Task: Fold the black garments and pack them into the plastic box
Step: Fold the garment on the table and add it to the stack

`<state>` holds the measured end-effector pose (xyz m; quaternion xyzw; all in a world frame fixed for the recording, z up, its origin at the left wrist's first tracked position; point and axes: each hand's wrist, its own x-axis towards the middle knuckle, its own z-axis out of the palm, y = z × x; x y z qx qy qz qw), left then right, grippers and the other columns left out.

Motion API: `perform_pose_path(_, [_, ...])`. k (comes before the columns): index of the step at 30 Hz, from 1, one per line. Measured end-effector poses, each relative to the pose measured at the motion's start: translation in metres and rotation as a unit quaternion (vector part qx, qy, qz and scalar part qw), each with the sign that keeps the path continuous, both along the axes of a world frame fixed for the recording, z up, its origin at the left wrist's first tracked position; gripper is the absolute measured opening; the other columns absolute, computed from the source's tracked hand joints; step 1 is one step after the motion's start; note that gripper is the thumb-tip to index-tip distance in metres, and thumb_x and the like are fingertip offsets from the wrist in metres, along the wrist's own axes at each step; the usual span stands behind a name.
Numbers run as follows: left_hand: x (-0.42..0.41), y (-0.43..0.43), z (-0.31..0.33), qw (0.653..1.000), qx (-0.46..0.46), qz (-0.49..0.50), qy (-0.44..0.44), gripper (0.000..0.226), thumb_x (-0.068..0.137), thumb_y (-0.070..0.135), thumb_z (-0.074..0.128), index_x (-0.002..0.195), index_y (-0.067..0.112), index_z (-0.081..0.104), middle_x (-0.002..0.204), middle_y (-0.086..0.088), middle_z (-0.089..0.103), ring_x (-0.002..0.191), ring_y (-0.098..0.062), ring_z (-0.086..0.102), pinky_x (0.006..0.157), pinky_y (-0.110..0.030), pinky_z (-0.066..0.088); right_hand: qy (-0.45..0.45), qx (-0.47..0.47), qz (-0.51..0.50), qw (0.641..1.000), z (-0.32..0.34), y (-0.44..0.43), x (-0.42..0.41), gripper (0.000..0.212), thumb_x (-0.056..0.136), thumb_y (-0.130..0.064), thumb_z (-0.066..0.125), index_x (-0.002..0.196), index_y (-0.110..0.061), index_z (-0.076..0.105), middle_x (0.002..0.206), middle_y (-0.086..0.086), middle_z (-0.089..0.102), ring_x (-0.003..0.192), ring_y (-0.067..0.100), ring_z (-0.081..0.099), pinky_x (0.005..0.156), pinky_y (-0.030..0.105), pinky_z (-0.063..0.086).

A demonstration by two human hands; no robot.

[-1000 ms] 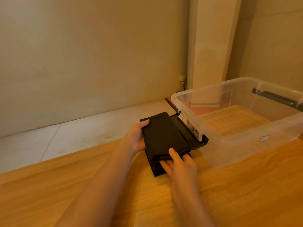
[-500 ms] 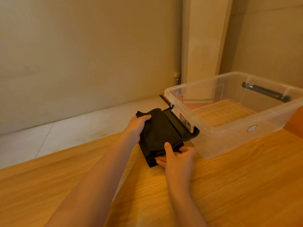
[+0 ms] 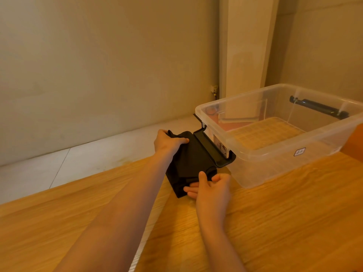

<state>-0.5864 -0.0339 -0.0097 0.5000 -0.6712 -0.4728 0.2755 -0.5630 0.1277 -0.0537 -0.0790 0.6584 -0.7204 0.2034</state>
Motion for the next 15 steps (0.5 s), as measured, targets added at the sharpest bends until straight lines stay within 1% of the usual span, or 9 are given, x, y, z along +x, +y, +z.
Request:
perform_pose_path(2, [0.001,0.001,0.002,0.999,-0.03,-0.005,-0.042,0.078,0.072,0.032,0.083,0.133,0.015,0.037,0.126,-0.007,0.049,0.1,-0.021,0.046,0.082,-0.034,0.043,0.003,0.003,0.0,1.0,0.0,0.0,0.0,0.011,0.097,-0.019,0.05,0.094,-0.011,0.044,0.078,0.007,0.068,0.056,0.011,0.069,0.055,0.026,0.058])
perform_pose_path(4, [0.003,0.003,0.002,0.985,-0.113,-0.013,-0.131,0.085,0.069,0.044,0.082,0.135,0.02,0.034,0.128,-0.006,0.049,0.109,-0.025,0.051,0.084,-0.038,0.046,0.019,0.007,0.0,1.0,0.001,0.002,0.001,0.012,0.097,-0.017,0.049,0.089,-0.01,0.045,0.076,0.007,0.068,0.056,0.01,0.069,0.053,0.024,0.057])
perform_pose_path(6, [0.004,0.005,-0.003,0.949,-0.236,-0.019,-0.207,0.082,0.069,0.054,0.077,0.134,0.025,0.037,0.129,-0.005,0.046,0.118,-0.027,0.049,0.086,-0.041,0.045,0.045,0.008,-0.009,0.999,0.002,0.002,0.003,0.012,0.097,-0.017,0.05,0.088,-0.01,0.046,0.073,0.005,0.067,0.055,0.009,0.068,0.05,0.022,0.055])
perform_pose_path(7, [0.005,0.005,-0.006,0.93,-0.297,-0.029,-0.213,0.075,0.072,0.055,0.075,0.131,0.025,0.041,0.129,-0.004,0.045,0.121,-0.026,0.046,0.091,-0.041,0.042,0.061,0.012,-0.014,0.998,0.002,0.003,0.004,0.011,0.097,-0.018,0.051,0.089,-0.012,0.046,0.071,0.004,0.067,0.055,0.009,0.068,0.049,0.023,0.055])
perform_pose_path(9, [0.007,0.006,-0.011,0.902,-0.391,-0.06,-0.174,0.055,0.08,0.049,0.069,0.124,0.023,0.05,0.127,-0.001,0.049,0.122,-0.023,0.044,0.1,-0.039,0.034,0.095,0.028,-0.022,0.995,0.001,0.005,0.006,0.008,0.096,-0.022,0.054,0.092,-0.018,0.049,0.07,0.0,0.067,0.055,0.008,0.068,0.051,0.026,0.056])
perform_pose_path(10, [0.009,0.005,-0.012,0.895,-0.416,-0.079,-0.138,0.043,0.085,0.043,0.066,0.12,0.022,0.054,0.125,0.0,0.052,0.121,-0.022,0.044,0.101,-0.037,0.032,0.121,0.042,-0.027,0.991,0.001,0.006,0.007,0.007,0.095,-0.026,0.055,0.094,-0.02,0.051,0.068,-0.002,0.066,0.054,0.007,0.067,0.052,0.028,0.056])
perform_pose_path(11, [0.012,0.005,-0.011,0.891,-0.432,-0.097,-0.103,0.032,0.089,0.036,0.063,0.116,0.021,0.057,0.122,0.002,0.055,0.119,-0.02,0.046,0.101,-0.035,0.031,0.157,0.06,-0.032,0.985,0.0,0.008,0.008,0.008,0.094,-0.03,0.055,0.096,-0.023,0.052,0.067,-0.004,0.064,0.054,0.007,0.066,0.052,0.029,0.056])
perform_pose_path(13, [0.021,0.006,-0.009,0.874,-0.463,-0.136,-0.058,0.013,0.092,0.022,0.059,0.104,0.02,0.062,0.111,0.005,0.061,0.112,-0.018,0.049,0.098,-0.033,0.034,0.254,0.083,-0.037,0.963,0.002,0.009,0.013,0.007,0.094,-0.033,0.055,0.096,-0.026,0.057,0.068,-0.01,0.061,0.058,0.005,0.061,0.052,0.024,0.053])
perform_pose_path(15, [0.03,0.004,-0.007,0.843,-0.498,-0.195,-0.053,0.014,0.09,0.011,0.057,0.093,0.02,0.067,0.101,0.006,0.065,0.105,-0.016,0.052,0.095,-0.037,0.041,0.375,0.085,-0.04,0.922,0.004,0.007,0.018,0.004,0.094,-0.025,0.057,0.094,-0.025,0.061,0.079,-0.014,0.058,0.069,0.003,0.056,0.057,0.017,0.048])
